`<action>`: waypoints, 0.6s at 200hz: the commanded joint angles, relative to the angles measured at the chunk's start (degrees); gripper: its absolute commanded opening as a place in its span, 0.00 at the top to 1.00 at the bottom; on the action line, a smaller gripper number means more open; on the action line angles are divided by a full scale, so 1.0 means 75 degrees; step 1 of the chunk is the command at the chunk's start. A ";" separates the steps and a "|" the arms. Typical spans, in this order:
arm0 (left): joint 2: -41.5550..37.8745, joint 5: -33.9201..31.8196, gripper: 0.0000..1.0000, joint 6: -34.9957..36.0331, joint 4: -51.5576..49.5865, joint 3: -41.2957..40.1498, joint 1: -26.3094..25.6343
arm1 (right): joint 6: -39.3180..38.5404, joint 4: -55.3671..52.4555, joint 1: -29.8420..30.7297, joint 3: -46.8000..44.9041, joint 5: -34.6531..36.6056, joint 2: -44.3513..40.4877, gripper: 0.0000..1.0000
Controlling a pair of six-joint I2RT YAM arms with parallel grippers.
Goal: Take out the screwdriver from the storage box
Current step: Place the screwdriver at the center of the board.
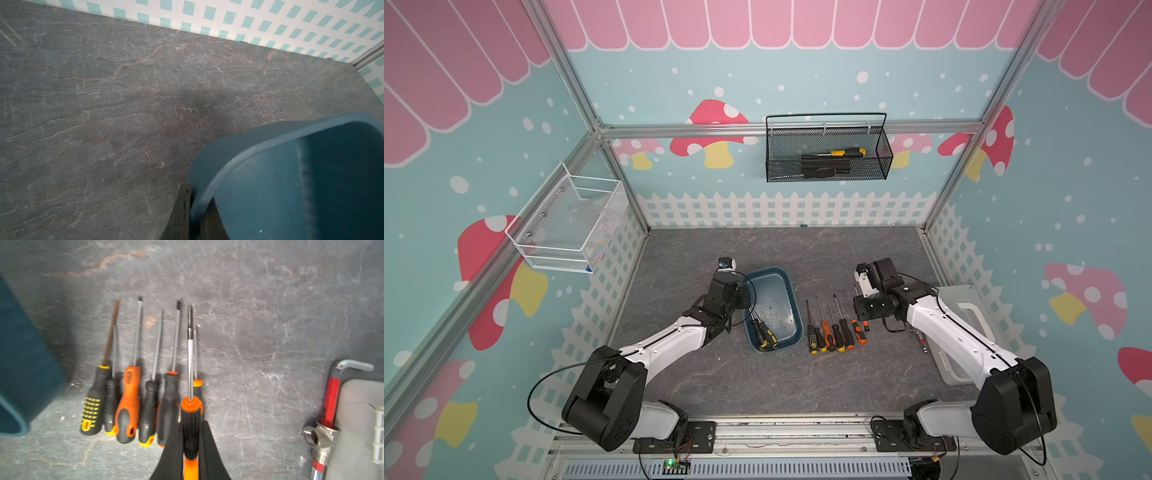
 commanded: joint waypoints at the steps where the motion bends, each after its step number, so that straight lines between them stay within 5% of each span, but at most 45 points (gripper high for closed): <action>1: 0.0033 0.0104 1.00 0.0212 -0.0028 -0.0053 0.0050 | -0.0246 -0.0005 -0.0195 -0.0213 -0.0135 0.0197 1.00; 120: 0.0030 0.0141 1.00 0.0151 0.0071 -0.0157 0.0051 | -0.0431 0.0669 -0.0939 -0.0391 -0.0606 0.1475 1.00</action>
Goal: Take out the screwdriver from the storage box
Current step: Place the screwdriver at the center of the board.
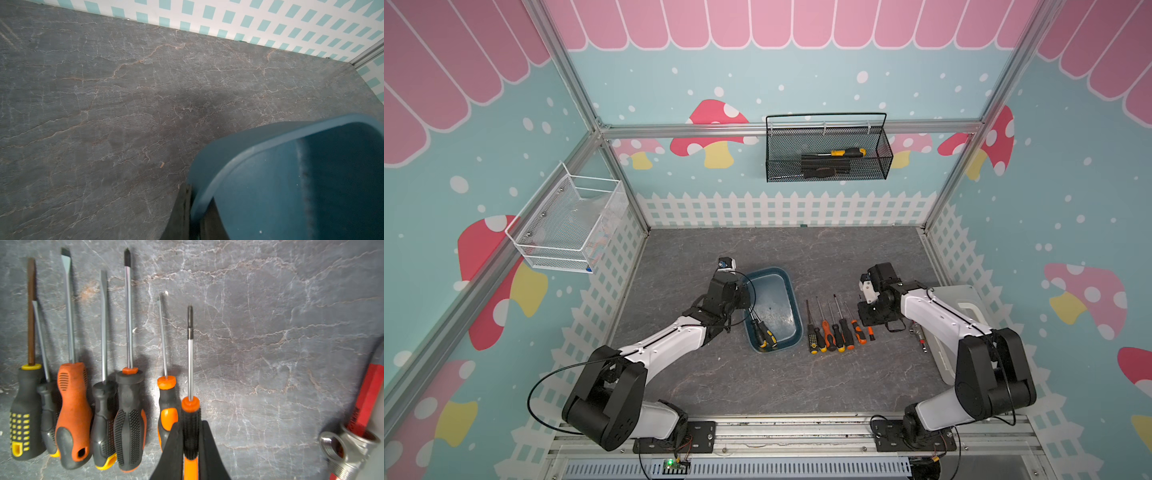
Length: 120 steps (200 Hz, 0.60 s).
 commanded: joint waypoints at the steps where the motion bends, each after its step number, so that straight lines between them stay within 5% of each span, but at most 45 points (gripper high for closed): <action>1: 0.0029 0.0078 1.00 0.0131 0.0063 -0.0135 0.0036 | -0.0091 0.0209 -0.0134 -0.0025 -0.0208 0.0229 1.00; 120: -0.0041 0.0037 1.00 0.0150 -0.0007 -0.0124 0.0036 | 0.0036 0.0880 -0.0707 0.0027 -0.1377 0.1274 1.00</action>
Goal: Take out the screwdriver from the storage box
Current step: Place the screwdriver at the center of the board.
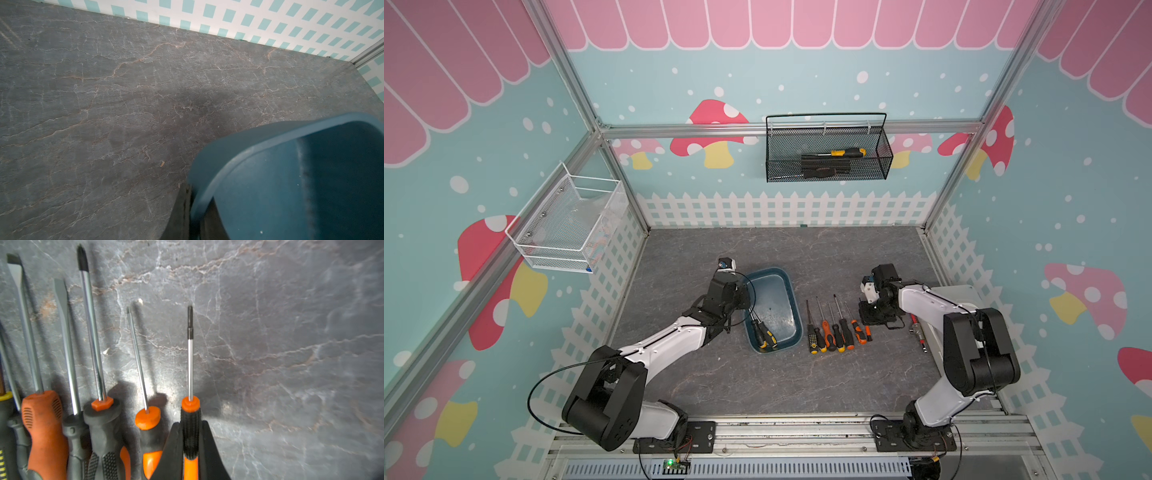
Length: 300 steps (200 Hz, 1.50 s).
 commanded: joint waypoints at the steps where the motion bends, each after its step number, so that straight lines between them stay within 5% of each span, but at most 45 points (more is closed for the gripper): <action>1: -0.0035 0.0038 1.00 0.0144 -0.0013 -0.0110 0.0036 | 0.0086 0.0205 -0.0085 0.0032 -0.0501 0.0193 1.00; 167: -0.0159 0.0062 1.00 0.0104 -0.0066 -0.0110 0.0036 | 0.0493 0.0533 -0.0103 -0.0490 -0.1101 0.0075 1.00; 221: -0.0152 0.0083 1.00 0.0121 -0.0118 -0.0018 0.0036 | 0.0462 0.0410 -0.0101 -0.0532 -0.0937 -0.0139 0.79; 300: -0.0229 0.0068 1.00 0.0175 -0.0265 0.0054 0.0035 | 0.0591 0.0380 -0.0094 -0.0504 -0.0988 -0.0426 0.77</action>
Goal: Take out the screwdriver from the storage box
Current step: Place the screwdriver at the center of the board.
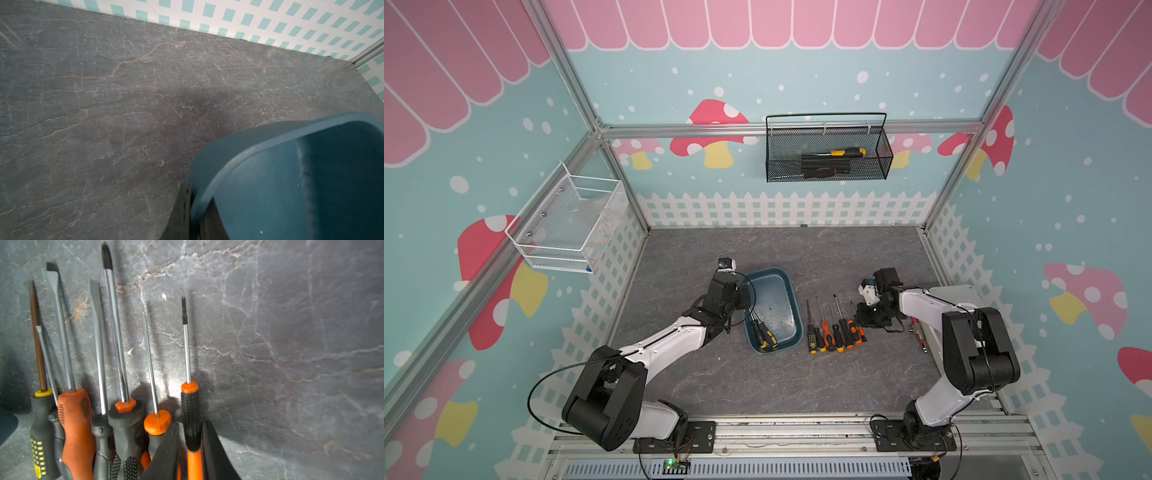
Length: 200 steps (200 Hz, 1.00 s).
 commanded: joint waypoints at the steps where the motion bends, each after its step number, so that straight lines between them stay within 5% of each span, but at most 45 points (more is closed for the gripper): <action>1: -0.0218 0.0051 1.00 0.0174 -0.0245 0.0055 0.0036 | 0.0132 -0.0136 -0.0009 -0.0077 0.0026 -0.0337 0.77; 82: -0.0249 0.0029 1.00 0.0186 -0.0305 0.0090 0.0033 | 0.0346 -0.0279 -0.0002 -0.0116 -0.0142 -0.1097 0.77; 114: -0.0207 0.0041 1.00 0.0151 -0.0280 0.0090 0.0020 | 0.0525 -0.0688 0.0257 0.0106 0.0049 -0.2034 0.59; 157: -0.0159 0.0004 1.00 0.0094 -0.0262 0.0125 -0.0057 | 0.1079 -0.1153 0.2044 0.0783 0.1204 -0.3256 0.56; 200: -0.0205 -0.0041 1.00 0.0090 -0.0343 0.0160 -0.0092 | 0.1745 -0.0633 0.4483 0.1024 0.2434 -0.3197 0.57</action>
